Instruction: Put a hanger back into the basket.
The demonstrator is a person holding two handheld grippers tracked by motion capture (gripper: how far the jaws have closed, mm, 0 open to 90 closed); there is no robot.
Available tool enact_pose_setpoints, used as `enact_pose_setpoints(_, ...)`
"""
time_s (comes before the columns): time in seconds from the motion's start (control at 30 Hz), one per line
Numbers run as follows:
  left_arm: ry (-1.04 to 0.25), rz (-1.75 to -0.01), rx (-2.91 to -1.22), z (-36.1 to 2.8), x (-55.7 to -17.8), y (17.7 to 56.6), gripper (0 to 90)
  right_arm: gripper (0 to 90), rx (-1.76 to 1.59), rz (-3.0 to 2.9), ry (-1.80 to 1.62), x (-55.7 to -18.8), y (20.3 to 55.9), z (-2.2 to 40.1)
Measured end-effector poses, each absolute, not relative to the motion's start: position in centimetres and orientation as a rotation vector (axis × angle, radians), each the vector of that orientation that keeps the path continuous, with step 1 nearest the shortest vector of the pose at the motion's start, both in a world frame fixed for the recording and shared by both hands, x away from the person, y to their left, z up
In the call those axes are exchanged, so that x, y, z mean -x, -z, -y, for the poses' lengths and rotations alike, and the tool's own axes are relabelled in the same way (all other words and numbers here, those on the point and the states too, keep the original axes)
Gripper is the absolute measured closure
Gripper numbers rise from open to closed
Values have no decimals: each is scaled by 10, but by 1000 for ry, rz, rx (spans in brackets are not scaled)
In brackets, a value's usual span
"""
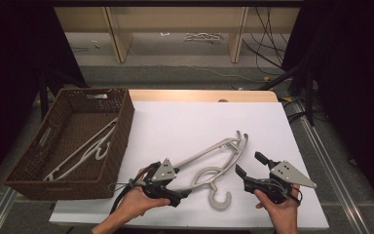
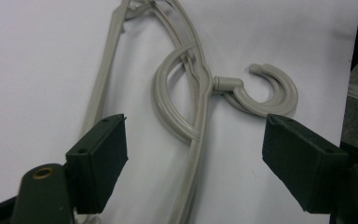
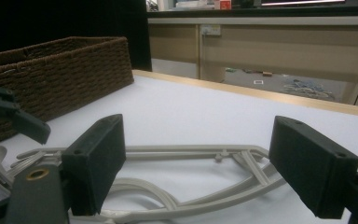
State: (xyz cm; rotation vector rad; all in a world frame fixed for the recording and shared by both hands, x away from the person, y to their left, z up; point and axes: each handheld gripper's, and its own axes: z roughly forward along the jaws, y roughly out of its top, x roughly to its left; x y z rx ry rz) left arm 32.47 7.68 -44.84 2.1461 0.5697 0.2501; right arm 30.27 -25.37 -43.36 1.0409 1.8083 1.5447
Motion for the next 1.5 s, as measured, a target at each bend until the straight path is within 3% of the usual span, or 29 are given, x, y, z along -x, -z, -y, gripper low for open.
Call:
enact_pose_setpoints(0.83, -277, -457, -2392, -36, -332, 470, 214, 196, -1029, -1830, -1510, -301, 432, 251)
enact_pose_setpoints(1.5, -304, -449, -2365, -29, -338, 463, 279, 196, -1026, -1823, -1511, -303, 433, 250)
